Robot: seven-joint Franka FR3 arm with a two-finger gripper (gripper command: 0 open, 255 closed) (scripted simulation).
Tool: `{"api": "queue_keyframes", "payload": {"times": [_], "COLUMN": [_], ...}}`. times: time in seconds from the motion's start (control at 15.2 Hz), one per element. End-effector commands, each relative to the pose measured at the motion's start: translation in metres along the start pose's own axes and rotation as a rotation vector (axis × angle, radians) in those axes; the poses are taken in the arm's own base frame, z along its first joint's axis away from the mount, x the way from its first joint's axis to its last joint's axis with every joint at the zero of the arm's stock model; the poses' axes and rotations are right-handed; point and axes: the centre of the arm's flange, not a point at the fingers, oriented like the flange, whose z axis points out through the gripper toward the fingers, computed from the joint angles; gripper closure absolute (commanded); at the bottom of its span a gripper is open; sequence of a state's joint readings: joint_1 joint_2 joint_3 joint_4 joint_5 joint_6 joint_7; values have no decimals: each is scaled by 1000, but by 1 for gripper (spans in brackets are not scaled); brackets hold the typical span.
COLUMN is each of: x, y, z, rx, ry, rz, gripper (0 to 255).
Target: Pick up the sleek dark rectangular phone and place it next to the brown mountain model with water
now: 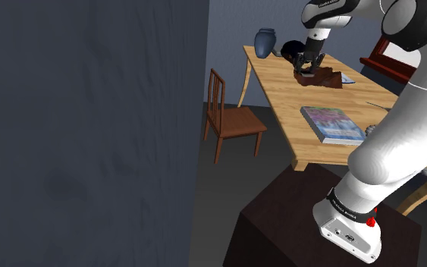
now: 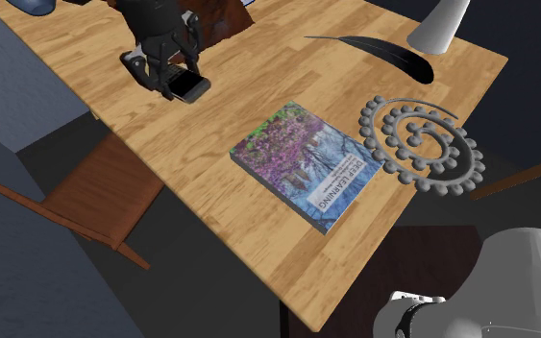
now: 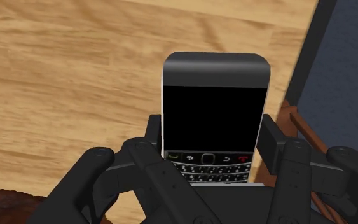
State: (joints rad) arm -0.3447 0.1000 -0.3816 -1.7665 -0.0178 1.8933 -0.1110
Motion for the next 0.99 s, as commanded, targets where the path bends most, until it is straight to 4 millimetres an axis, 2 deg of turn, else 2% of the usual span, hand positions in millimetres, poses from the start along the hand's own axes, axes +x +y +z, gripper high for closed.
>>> {"api": "queue_keyframes", "payload": {"times": [0.0, 0.4, 0.92], "x": [0, 1, 42], "y": [2, 3, 100], "z": [-10, -41, -34], "rx": [0, 0, 0], "ry": [0, 0, 0], "rz": [0, 0, 0], "gripper": [255, 255, 255]}}
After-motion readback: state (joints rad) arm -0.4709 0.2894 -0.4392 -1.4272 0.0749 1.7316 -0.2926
